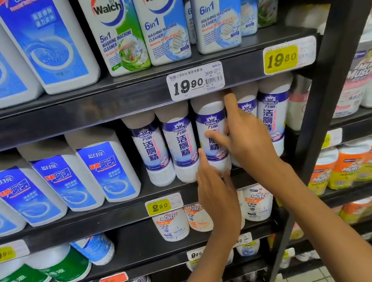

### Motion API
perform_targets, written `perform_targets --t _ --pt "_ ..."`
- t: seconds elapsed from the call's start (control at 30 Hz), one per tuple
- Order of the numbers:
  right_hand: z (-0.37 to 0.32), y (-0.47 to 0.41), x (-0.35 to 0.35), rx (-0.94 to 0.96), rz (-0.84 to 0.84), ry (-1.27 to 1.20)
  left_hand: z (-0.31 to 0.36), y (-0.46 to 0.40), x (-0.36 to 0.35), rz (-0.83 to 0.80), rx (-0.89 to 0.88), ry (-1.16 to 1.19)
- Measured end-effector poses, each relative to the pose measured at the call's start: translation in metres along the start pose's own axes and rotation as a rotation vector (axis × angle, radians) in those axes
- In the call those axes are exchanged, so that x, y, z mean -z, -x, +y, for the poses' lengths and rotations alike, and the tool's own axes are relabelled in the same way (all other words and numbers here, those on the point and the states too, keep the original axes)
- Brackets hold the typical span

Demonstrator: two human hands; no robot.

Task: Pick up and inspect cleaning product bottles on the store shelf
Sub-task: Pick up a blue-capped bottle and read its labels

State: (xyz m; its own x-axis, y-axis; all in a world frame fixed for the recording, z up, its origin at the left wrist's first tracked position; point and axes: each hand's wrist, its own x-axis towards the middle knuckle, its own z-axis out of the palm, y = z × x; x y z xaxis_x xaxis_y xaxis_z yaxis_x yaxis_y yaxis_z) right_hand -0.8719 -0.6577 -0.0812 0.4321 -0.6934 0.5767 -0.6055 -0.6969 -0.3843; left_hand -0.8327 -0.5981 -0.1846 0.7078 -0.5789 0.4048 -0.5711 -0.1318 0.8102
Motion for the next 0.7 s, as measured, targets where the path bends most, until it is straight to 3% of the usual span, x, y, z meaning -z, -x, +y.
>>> perform_targets --t 0.27,0.37,0.47,0.6,0.7 --pt "0.003 -0.005 -0.011 -0.030 0.011 -0.099 -0.011 0.007 0.019 -0.158 -0.078 0.049" --pt "0.000 0.010 -0.017 -0.073 0.144 -0.215 -0.021 0.006 0.036 -0.028 -0.017 0.131" --pt "-0.021 0.031 -0.026 0.007 0.298 -0.385 -0.034 -0.004 0.053 0.155 0.054 0.130" --pt "-0.053 0.028 -0.044 0.111 0.297 -0.348 -0.036 -0.014 0.060 0.098 0.105 0.174" --pt "-0.071 0.011 -0.049 0.036 0.335 -0.172 -0.034 -0.014 0.058 0.039 0.120 0.231"
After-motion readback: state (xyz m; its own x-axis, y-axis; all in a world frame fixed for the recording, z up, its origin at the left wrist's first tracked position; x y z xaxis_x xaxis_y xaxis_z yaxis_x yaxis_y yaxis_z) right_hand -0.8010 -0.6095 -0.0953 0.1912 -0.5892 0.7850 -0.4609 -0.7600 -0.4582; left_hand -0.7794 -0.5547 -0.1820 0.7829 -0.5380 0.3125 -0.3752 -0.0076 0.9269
